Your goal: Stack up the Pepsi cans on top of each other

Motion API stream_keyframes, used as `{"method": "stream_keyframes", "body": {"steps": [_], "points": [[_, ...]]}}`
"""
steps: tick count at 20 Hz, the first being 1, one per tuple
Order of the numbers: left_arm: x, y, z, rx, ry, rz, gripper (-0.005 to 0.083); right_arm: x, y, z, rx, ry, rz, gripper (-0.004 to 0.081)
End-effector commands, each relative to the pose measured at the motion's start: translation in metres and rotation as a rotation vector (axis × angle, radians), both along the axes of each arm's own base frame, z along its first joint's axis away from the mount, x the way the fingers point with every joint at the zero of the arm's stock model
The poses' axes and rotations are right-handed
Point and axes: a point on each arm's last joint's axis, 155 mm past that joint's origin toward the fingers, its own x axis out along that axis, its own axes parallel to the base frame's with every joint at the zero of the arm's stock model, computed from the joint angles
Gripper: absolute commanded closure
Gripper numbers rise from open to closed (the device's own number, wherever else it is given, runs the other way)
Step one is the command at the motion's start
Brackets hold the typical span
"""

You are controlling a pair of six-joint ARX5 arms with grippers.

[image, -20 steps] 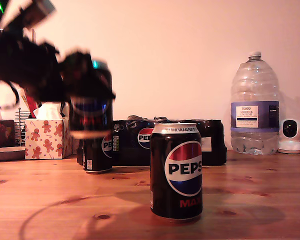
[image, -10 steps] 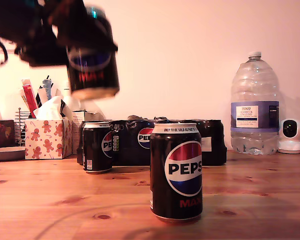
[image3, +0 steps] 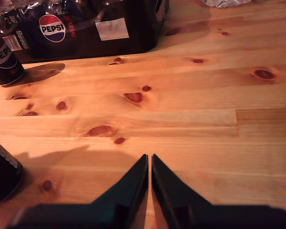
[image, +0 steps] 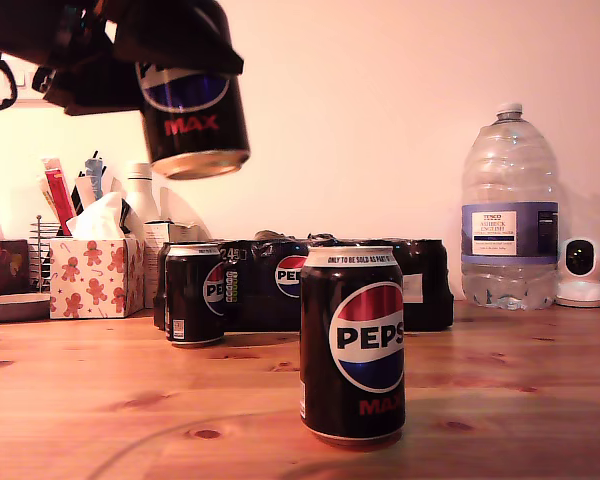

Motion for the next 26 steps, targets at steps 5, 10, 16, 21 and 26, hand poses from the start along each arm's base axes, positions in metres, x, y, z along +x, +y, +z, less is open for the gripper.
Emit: {"method": "stream_keyframes", "body": {"steps": [5, 10, 16, 21, 26], "points": [[-0.008, -0.011, 0.024, -0.05, -0.063, -0.037, 0.0344, 0.0, -0.001, -0.007, 0.004, 0.015, -0.005, 0.0782], [-0.007, -0.038, 0.022, -0.033, -0.039, -0.091, 0.0344, 0.0, -0.001, -0.007, 0.004, 0.015, -0.004, 0.0782], [-0.008, -0.071, 0.011, 0.035, -0.021, -0.158, 0.0344, 0.0, -0.001, -0.007, 0.004, 0.015, -0.005, 0.0782], [-0.005, -0.09, 0.001, 0.087, 0.0, -0.19, 0.0344, 0.0, -0.001, -0.007, 0.004, 0.015, -0.005, 0.0782], [0.002, -0.1, -0.017, 0.13, 0.037, -0.199, 0.0344, 0.0, -0.001, -0.007, 0.004, 0.015, -0.005, 0.0782]]}}
